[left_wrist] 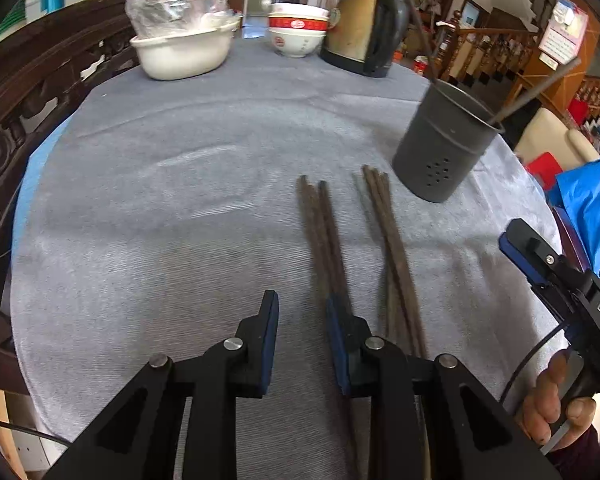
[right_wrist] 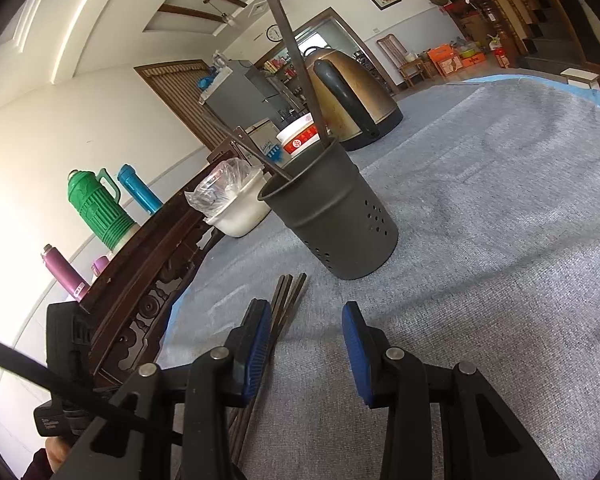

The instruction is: Organize utensils

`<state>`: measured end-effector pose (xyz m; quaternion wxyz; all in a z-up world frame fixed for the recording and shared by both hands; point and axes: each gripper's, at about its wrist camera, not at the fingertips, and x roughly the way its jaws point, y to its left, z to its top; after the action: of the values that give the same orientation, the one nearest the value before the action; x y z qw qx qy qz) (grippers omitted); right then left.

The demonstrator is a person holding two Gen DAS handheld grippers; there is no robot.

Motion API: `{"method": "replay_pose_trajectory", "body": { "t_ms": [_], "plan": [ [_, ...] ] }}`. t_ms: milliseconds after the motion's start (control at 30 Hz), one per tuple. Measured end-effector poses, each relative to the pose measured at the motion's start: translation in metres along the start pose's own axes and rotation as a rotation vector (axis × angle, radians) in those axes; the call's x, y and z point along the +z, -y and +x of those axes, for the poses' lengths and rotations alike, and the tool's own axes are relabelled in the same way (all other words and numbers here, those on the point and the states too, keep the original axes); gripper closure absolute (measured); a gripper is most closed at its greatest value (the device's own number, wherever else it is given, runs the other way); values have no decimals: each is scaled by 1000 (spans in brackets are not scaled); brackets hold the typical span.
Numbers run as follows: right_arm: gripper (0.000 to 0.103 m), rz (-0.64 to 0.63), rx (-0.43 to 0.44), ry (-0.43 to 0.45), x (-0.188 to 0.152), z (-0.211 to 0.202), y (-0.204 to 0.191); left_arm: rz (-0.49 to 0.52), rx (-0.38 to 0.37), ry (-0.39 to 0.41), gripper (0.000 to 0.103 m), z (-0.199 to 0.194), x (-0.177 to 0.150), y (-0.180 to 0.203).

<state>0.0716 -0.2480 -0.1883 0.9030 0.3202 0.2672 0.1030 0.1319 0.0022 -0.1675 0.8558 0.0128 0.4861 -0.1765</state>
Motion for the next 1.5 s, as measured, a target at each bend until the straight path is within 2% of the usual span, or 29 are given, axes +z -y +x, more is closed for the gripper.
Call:
{"method": "replay_pose_trajectory", "body": {
  "t_ms": [267,500,700,900,1000,1167,1300,1500],
  "plan": [
    [64,-4,-4,-6,0,1,-1,34,0,9,77,-1,1,13],
    [64,-6,-2,-6,-1,2,-2,32,56,-3,77,6,2,6],
    [64,-9,1,-8,-1,3,-2,4,6,1,77,0,4,3],
    [64,-9,2,-7,-1,4,-3,30,28,-4,77,5,3,12],
    [64,-10,0,-12,-1,5,-3,46,71,-10,77,6,3,11],
    [63,-10,-1,-14,-1,5,-2,5,41,-18,77,3,3,2],
    [63,-10,-2,-16,-2,5,-2,26,10,-3,77,-1,5,12],
    [63,-11,-6,-20,-2,6,-2,50,51,-25,75,7,0,13]
  ]
}}
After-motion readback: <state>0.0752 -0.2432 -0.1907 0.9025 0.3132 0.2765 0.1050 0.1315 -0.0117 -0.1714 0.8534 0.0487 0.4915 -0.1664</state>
